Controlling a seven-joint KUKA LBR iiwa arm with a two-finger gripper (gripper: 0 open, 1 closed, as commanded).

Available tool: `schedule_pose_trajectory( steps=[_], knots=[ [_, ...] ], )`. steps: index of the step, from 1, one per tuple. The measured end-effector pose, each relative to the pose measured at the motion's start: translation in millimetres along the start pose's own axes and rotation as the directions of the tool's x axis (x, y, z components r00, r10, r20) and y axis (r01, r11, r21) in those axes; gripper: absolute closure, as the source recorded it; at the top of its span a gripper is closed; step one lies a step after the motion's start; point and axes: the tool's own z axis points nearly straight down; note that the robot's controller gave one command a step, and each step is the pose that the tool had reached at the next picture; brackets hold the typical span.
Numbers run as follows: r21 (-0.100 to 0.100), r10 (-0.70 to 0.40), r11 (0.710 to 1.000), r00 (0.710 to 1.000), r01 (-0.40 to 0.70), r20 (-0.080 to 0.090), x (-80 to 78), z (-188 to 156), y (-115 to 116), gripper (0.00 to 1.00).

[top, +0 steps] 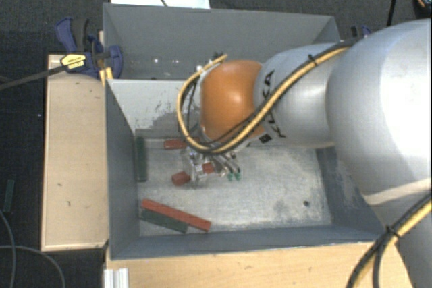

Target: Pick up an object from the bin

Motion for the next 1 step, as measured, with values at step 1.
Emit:
schedule_pose_trajectory(
  steps=[1],
  knots=[
    [0.001, -0.047, 0.999, 0.999, 0.047, 0.01, 1.2, -139.0, -2.2, 1.0]
  ],
)
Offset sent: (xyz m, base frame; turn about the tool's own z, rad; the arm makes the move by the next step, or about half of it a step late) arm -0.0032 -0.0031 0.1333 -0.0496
